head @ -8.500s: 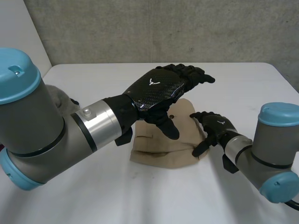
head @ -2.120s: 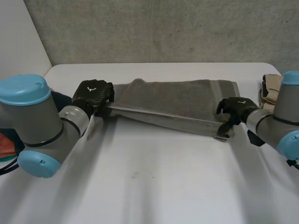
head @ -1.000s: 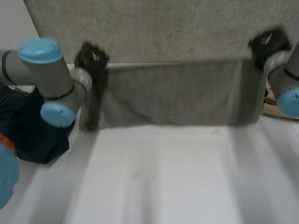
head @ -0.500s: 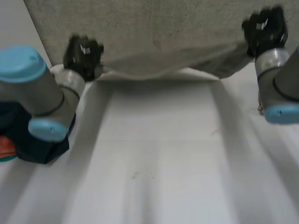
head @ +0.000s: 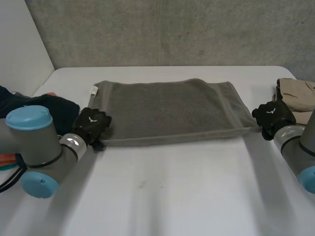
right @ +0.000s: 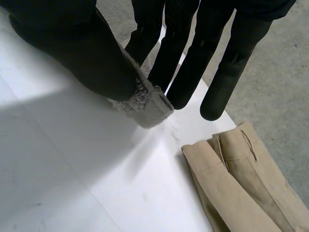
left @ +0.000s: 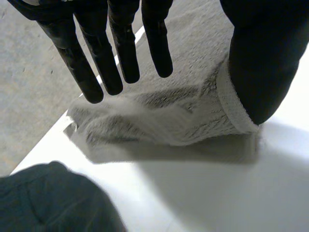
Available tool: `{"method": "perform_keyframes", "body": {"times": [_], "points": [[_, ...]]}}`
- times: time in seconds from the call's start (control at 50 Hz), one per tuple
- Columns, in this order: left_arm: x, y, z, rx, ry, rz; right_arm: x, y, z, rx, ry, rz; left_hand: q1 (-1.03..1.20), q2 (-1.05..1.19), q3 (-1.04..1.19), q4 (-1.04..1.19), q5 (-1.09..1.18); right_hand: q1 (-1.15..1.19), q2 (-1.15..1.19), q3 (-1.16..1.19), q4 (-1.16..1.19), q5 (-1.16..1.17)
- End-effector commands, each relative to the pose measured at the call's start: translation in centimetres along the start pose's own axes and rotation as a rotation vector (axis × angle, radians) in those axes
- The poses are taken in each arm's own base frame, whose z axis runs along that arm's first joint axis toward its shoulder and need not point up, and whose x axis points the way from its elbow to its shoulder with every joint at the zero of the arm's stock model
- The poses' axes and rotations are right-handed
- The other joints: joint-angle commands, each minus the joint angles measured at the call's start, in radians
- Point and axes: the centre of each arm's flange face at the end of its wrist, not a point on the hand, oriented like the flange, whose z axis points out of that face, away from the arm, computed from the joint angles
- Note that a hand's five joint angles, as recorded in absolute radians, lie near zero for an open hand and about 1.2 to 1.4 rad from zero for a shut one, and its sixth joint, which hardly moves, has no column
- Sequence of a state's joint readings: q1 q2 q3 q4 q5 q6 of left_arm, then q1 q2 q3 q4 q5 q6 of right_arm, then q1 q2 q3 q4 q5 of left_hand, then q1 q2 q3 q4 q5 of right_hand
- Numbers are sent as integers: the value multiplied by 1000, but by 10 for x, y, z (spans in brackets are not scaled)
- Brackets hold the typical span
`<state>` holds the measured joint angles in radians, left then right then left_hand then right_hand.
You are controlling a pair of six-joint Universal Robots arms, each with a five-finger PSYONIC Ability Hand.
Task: Fold the laundry.
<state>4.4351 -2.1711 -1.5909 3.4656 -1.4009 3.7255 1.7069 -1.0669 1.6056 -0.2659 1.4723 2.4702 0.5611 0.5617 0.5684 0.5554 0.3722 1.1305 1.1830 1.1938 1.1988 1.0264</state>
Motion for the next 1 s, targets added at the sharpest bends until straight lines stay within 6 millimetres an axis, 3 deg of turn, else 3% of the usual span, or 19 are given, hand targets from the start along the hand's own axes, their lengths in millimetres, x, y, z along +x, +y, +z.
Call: {"method": "perform_keyframes", "body": {"times": [0.02,0.14,0.26,0.3,0.4,0.42,0.52,0.6,0.66,0.76,0.9,1.0], "points": [[-7,10,-3,-40,-21,-31,4,-1,0,1,12,51,25,25,18,31,40,266,213,202,197,195],[-13,3,-7,-19,-42,-111,2,-2,-1,-1,7,50,92,92,85,98,107,266,213,202,197,195],[-23,-10,-5,30,-56,-246,4,-5,-6,-3,7,50,749,749,742,755,764,266,213,202,197,195],[-27,-20,-7,54,-63,-263,9,-12,-11,10,17,49,835,834,828,841,849,266,213,202,197,195],[-44,-53,-28,103,-87,-256,34,-47,-33,70,57,31,835,835,828,841,849,266,213,202,197,195],[-47,-60,-33,111,-90,-251,43,-61,-45,87,65,21,835,835,828,841,849,266,213,202,197,195],[-71,-116,-74,191,-118,-222,73,-103,-79,118,95,-52,835,835,828,841,849,266,213,202,197,195],[-80,-138,-98,175,-114,-190,87,-126,-107,102,71,-132,835,835,828,841,849,266,213,202,197,195],[-78,-137,-102,117,-86,-156,89,-132,-121,55,37,-186,835,835,828,841,849,266,213,202,197,195],[-58,-108,-90,-64,20,-18,82,-124,-123,-8,-24,-241,835,835,828,841,849,266,213,202,197,195],[-27,-67,-50,-183,141,54,55,-81,-80,-172,-147,-258,835,835,828,841,849,266,213,202,197,195],[-14,-54,-16,-178,168,70,39,-51,-45,-270,-167,-255,835,835,828,841,849,266,213,202,197,195]]}}
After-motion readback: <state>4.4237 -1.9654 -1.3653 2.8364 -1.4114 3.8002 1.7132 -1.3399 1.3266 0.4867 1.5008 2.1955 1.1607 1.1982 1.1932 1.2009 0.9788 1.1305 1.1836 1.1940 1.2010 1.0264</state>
